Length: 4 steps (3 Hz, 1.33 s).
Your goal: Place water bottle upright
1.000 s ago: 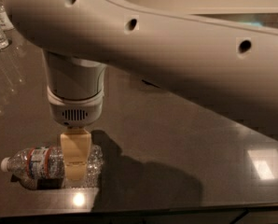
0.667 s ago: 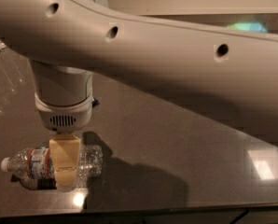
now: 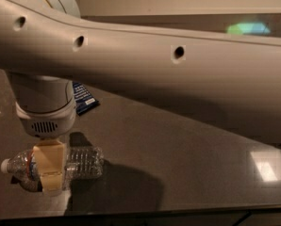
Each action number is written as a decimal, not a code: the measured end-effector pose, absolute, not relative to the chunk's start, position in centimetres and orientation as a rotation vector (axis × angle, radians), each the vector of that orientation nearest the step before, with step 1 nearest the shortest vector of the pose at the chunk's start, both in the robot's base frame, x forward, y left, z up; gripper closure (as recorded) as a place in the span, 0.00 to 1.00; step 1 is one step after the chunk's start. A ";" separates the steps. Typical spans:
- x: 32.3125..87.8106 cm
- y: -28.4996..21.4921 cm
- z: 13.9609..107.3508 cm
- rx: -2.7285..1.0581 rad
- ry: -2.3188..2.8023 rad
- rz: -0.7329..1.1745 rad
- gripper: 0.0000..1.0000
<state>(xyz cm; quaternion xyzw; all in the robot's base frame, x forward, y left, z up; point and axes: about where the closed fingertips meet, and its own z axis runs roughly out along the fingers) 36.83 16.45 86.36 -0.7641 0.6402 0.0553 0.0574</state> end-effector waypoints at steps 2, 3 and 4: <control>36.7 18.3 84.7 -2.347 1.939 0.143 0.00; 36.4 18.7 84.0 -2.364 1.942 0.139 0.16; 36.1 18.8 84.2 -2.378 1.924 0.146 0.38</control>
Offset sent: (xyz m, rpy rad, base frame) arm -0.0013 0.0261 -0.0297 -0.0504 0.0138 0.0200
